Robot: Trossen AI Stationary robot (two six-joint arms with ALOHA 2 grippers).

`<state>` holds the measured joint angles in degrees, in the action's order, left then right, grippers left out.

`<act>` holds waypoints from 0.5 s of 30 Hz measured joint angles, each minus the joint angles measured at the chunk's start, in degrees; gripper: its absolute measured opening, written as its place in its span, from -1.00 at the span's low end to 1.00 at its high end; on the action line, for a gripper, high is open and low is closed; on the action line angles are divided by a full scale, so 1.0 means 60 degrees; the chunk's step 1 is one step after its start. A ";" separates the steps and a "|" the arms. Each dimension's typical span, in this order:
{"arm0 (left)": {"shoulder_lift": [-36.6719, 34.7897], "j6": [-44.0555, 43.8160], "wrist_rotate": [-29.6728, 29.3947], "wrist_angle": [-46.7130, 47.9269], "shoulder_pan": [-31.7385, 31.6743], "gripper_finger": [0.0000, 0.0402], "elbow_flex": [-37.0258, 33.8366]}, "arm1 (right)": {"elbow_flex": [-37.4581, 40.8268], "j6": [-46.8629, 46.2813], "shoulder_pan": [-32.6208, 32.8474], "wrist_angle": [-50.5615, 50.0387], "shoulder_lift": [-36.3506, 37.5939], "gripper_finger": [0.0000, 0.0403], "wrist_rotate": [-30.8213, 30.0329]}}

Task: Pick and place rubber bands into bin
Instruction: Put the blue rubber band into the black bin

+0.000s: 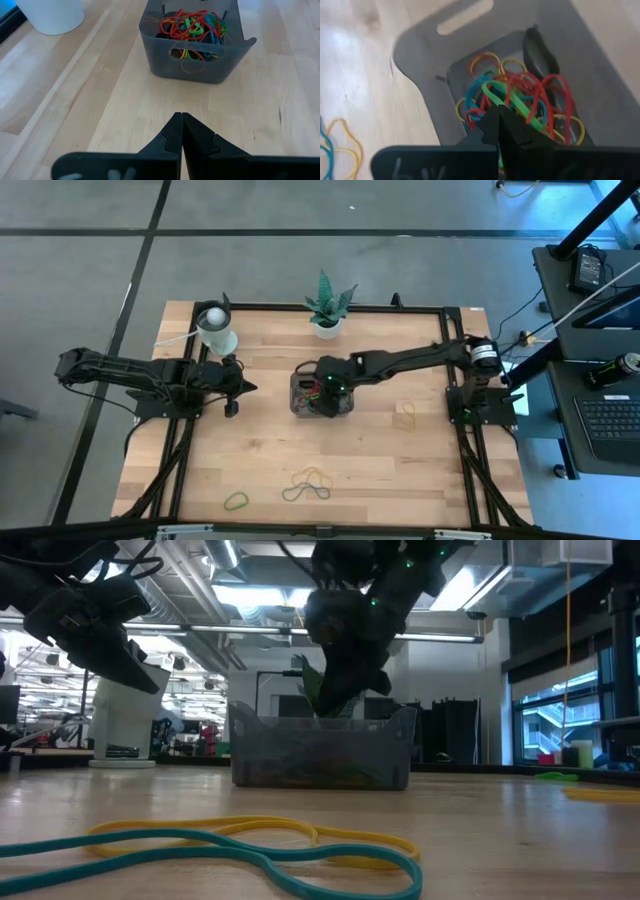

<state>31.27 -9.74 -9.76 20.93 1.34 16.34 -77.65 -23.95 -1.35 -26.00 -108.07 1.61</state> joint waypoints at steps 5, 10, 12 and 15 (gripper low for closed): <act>0.0000 0.0000 0.0000 -0.0001 -0.0003 -0.99 0.0000 | 0.0000 -0.0185 -0.0132 -0.0374 -0.0231 -1.00 0.0025; 0.0002 0.0000 0.0000 -0.0001 -0.0001 -0.99 0.0000 | 0.0004 -0.0193 -0.0159 -0.0403 -0.0482 -1.00 0.0154; 0.0002 0.0000 0.0000 -0.0003 0.0001 -0.99 0.0000 | 0.0004 -0.0176 -0.0147 -0.0343 -0.0473 -1.00 0.0186; 0.0001 0.0002 -0.0006 -0.0011 -0.0001 -0.99 0.0000 | 0.0011 0.0132 -0.0143 -0.0495 -0.0195 -1.00 0.0201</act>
<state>31.27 -9.72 -9.79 20.87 1.33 16.34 -77.58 -23.16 -2.21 -28.97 -109.23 2.82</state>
